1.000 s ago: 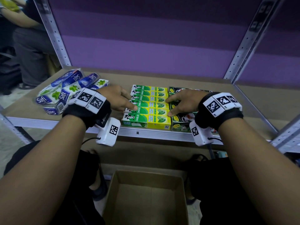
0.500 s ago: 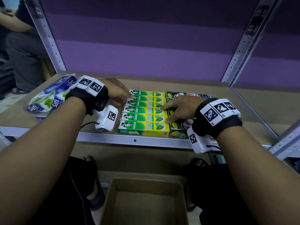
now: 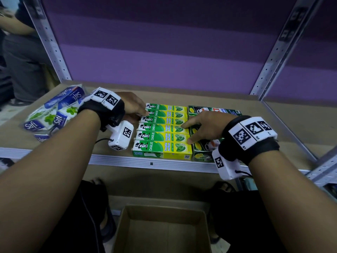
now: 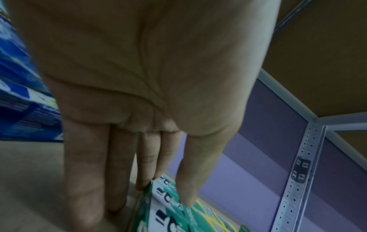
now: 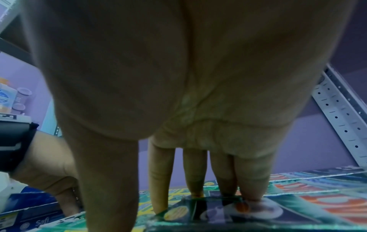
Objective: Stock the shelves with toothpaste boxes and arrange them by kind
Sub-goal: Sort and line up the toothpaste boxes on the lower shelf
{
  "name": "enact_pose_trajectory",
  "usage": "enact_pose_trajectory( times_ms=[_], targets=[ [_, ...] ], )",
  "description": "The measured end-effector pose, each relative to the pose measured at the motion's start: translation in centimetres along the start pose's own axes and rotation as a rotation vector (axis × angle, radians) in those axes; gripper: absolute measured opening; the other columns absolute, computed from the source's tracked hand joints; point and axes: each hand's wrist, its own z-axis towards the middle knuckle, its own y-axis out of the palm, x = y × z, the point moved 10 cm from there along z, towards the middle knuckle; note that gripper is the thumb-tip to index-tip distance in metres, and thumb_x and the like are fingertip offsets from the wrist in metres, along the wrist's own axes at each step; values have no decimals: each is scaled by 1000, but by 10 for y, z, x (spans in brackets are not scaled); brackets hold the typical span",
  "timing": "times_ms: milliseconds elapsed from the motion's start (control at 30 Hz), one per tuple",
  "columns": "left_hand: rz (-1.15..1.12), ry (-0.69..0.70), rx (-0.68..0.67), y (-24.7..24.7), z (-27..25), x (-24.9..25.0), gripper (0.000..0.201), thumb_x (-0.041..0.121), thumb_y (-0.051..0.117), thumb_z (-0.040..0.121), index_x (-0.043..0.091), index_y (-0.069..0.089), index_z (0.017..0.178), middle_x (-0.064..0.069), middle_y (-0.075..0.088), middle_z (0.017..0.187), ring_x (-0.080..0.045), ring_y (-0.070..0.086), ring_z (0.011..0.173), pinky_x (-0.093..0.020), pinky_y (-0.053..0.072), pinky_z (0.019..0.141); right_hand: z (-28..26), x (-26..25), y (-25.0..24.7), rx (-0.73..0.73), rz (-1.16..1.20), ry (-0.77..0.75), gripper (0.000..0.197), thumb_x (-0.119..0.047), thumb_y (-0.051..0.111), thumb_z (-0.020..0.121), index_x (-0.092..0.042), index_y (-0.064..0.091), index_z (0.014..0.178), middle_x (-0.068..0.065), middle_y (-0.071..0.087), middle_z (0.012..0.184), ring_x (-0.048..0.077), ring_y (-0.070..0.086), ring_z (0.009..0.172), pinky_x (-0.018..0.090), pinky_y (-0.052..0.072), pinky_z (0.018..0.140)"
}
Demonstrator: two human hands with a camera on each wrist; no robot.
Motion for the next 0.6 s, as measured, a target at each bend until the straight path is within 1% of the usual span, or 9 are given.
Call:
enact_pose_trajectory(
  times_ms=[67, 100, 200, 300, 367, 400, 467, 500, 600],
  targets=[
    [47, 21, -18, 0, -1, 0, 28, 16, 75, 84, 3, 70, 108, -1, 62, 64, -6, 54, 44, -17, 44, 43, -1, -1, -1, 10, 5, -3, 60, -43, 76, 83, -35, 55, 138, -8, 41, 153, 18, 41, 138, 34, 32, 115],
    [79, 43, -22, -2, -2, 2, 25, 20, 76, 84, 8, 72, 106, 3, 64, 65, -5, 55, 47, -18, 45, 48, -1, -1, -2, 22, 8, -3, 58, -42, 76, 82, -34, 57, 136, -7, 44, 150, 18, 43, 136, 31, 33, 112],
    [176, 123, 53, -16, -9, 7, 16, 25, 76, 81, 24, 75, 97, 8, 74, 75, -9, 63, 70, -23, 50, 73, -3, -4, -10, 104, 23, -5, 48, -40, 77, 82, -31, 65, 128, -6, 56, 137, 16, 52, 123, 23, 37, 95],
    [190, 199, 132, -31, -23, 11, 10, 24, 72, 82, 32, 75, 89, 10, 74, 81, -13, 64, 78, -27, 50, 77, 0, -11, -20, 180, 6, 7, 38, -39, 75, 84, -30, 70, 120, -4, 64, 120, 15, 57, 106, 21, 38, 84],
    [245, 242, 190, -42, -34, 13, 15, 24, 70, 84, 33, 74, 94, 11, 73, 97, -10, 66, 93, -27, 49, 90, 3, -17, -26, 216, 28, 18, 32, -38, 74, 84, -32, 72, 115, -4, 66, 112, 14, 59, 99, 22, 41, 81],
    [277, 262, 229, -49, -41, 14, 17, 24, 69, 84, 33, 74, 97, 12, 72, 102, -7, 65, 98, -24, 47, 93, 5, -22, -28, 235, 50, 12, 29, -37, 75, 83, -32, 73, 112, -4, 67, 112, 14, 61, 100, 22, 44, 83],
    [286, 297, 306, -64, -57, 14, 16, 24, 69, 86, 31, 74, 99, 15, 71, 103, -3, 63, 97, -18, 44, 89, 9, -35, -31, 267, 82, -14, 24, -34, 74, 84, -32, 75, 108, -5, 68, 112, 15, 63, 104, 23, 47, 87],
    [273, 313, 334, -71, -64, 12, 15, 22, 70, 86, 29, 74, 99, 14, 71, 103, -3, 64, 95, -16, 43, 87, 12, -42, -32, 277, 92, -28, 23, -33, 72, 85, -32, 75, 107, -5, 68, 112, 15, 64, 104, 22, 46, 86],
    [259, 359, 393, -88, -88, 6, 14, 17, 68, 90, 20, 75, 102, 4, 73, 103, -11, 66, 97, -23, 48, 94, 23, -64, -34, 303, 128, -54, 21, -32, 70, 87, -32, 73, 107, -6, 68, 110, 13, 65, 99, 20, 43, 81]
  ],
)
